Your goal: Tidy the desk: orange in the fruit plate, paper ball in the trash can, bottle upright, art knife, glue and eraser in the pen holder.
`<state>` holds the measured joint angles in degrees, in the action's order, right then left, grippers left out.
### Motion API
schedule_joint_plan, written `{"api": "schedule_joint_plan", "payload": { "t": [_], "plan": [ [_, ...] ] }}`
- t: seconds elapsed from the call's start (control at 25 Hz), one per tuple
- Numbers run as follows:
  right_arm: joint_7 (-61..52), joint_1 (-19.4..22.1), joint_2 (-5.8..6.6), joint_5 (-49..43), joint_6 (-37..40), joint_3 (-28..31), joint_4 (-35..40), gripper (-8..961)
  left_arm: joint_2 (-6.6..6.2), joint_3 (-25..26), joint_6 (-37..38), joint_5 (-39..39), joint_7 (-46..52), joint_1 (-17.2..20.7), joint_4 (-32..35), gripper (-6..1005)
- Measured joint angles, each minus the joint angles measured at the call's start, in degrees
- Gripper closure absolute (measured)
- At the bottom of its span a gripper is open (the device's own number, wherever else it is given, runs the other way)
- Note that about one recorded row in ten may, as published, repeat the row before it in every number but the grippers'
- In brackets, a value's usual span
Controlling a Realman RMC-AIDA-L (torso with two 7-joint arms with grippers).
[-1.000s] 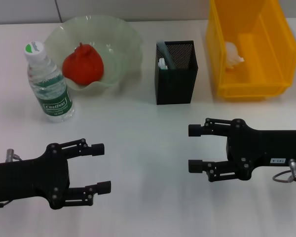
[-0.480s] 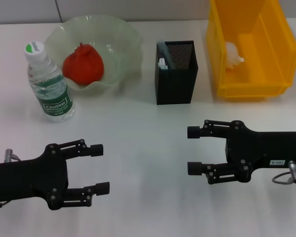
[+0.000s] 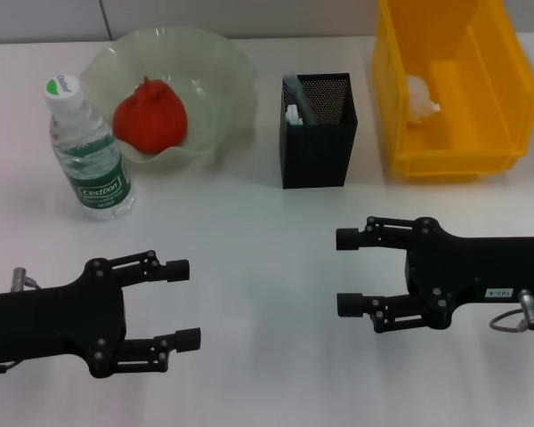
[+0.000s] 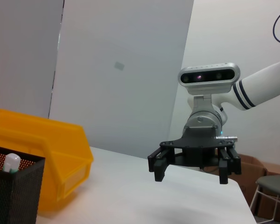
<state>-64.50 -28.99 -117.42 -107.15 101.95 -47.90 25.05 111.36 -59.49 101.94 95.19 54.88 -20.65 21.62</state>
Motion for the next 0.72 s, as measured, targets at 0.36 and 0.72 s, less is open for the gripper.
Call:
{"api": "schedule_joint_plan", "payload": {
  "t": [0.36, 0.72],
  "plan": [
    [-0.25, -0.59, -0.11, -0.54, 0.01, 0.0, 0.0, 136, -0.04, 0.22, 0.15, 0.0, 0.04, 0.0, 0.05, 197],
    [-0.38, -0.63, -0.17, -0.55, 0.13, 0.0, 0.0, 136, -0.09, 0.36, 0.28, 0.0, 0.14, 0.0, 0.52, 197]
  ]
}}
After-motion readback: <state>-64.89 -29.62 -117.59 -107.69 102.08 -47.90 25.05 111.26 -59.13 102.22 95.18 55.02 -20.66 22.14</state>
